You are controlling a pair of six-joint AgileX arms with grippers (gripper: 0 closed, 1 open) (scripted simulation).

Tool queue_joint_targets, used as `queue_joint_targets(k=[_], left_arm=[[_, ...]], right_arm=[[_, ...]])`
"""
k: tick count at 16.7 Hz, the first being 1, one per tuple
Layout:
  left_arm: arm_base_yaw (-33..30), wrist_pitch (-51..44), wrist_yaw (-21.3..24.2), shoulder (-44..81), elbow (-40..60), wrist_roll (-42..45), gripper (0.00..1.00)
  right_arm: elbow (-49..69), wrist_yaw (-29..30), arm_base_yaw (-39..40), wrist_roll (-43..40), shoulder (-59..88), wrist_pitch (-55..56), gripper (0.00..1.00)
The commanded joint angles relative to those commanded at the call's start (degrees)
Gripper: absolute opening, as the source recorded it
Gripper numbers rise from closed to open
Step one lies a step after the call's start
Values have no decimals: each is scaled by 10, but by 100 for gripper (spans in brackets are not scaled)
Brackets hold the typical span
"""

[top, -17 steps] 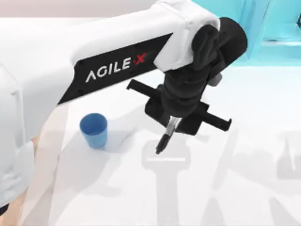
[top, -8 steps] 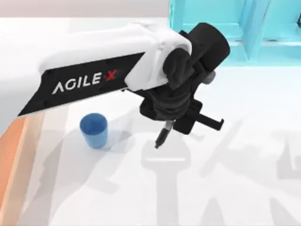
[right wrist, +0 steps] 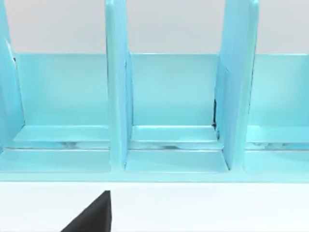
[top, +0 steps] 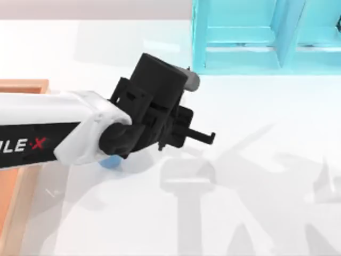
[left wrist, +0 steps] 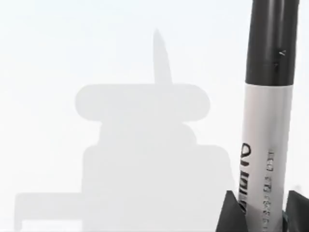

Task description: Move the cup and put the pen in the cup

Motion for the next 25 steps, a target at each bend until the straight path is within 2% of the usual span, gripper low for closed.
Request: queue_joint_targets(k=[8, 13, 17, 25], left_arm=[[65, 480, 2, -178, -330, 84, 0], [94, 694, 11, -260, -465, 125, 0], [105, 769, 15, -291, -511, 140, 0], [106, 789, 19, -266, -501, 141, 0]], right_arm=[[0, 0, 0, 0, 0, 0, 100], [0, 0, 0, 0, 0, 0, 100], [0, 0, 0, 0, 0, 0, 100], [0, 0, 0, 0, 0, 0, 100]])
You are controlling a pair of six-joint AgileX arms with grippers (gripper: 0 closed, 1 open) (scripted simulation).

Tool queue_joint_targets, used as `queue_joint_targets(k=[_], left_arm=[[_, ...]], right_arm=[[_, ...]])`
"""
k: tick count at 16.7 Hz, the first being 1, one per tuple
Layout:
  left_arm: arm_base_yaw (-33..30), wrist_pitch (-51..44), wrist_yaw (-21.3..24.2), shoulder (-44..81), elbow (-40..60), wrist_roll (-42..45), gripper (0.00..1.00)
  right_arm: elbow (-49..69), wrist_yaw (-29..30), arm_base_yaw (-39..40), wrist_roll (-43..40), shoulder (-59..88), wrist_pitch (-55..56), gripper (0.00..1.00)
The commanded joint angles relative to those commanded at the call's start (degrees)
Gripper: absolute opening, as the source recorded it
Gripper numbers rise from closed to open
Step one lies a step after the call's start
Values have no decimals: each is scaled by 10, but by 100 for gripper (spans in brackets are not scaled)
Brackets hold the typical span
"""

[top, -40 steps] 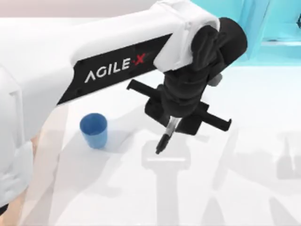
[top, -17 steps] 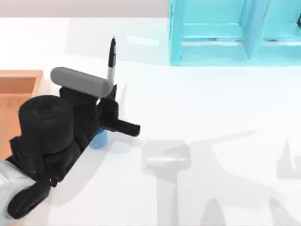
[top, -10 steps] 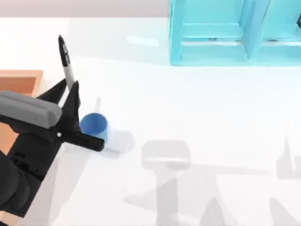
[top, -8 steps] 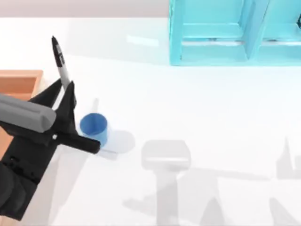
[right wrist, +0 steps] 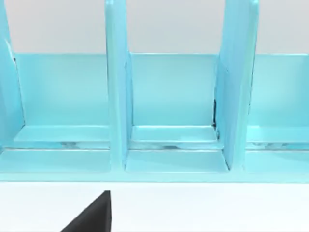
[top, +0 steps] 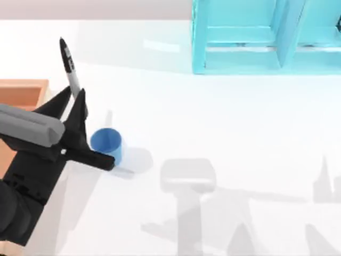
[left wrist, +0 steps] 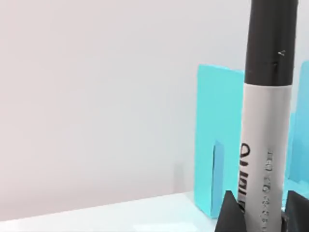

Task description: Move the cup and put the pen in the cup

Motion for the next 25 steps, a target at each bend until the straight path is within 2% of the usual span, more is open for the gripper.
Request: queue_joint_targets(k=[7, 12, 25], left_arm=[[23, 91, 23, 154, 57, -4, 0], [25, 98, 24, 163, 61, -4, 0], [25, 98, 24, 163, 61, -4, 98]], right_arm=[[0, 0, 0, 0, 0, 0, 100], [0, 0, 0, 0, 0, 0, 100], [0, 0, 0, 0, 0, 0, 100]])
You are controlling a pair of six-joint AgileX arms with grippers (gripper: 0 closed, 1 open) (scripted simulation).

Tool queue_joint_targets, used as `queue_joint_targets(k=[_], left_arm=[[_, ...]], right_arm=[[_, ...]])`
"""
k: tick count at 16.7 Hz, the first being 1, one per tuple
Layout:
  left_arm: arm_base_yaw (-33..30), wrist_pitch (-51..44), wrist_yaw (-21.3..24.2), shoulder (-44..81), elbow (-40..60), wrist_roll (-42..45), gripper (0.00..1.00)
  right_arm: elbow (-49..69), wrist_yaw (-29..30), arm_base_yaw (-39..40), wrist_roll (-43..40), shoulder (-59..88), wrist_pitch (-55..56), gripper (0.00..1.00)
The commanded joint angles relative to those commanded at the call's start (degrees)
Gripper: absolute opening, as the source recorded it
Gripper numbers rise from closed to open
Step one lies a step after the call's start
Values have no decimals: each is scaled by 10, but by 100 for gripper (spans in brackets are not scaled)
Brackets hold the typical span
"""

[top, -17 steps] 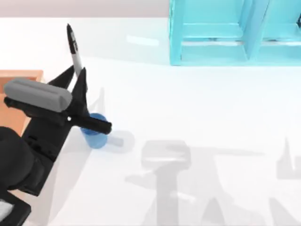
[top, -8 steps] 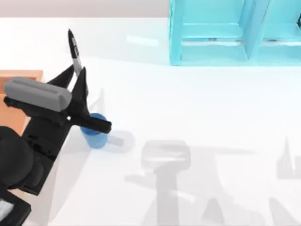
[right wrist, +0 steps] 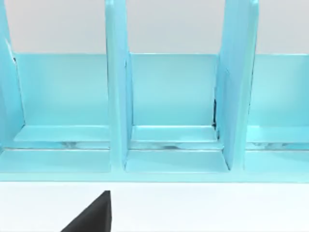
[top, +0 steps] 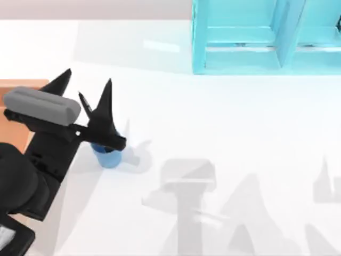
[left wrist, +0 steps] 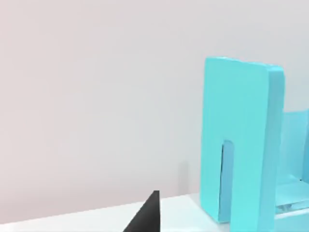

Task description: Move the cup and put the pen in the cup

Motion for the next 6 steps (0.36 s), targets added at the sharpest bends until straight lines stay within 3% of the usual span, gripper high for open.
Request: queue_joint_targets(k=[6], left_arm=[[0, 0, 0, 0, 0, 0, 100]], right_arm=[[0, 0, 0, 0, 0, 0, 100]])
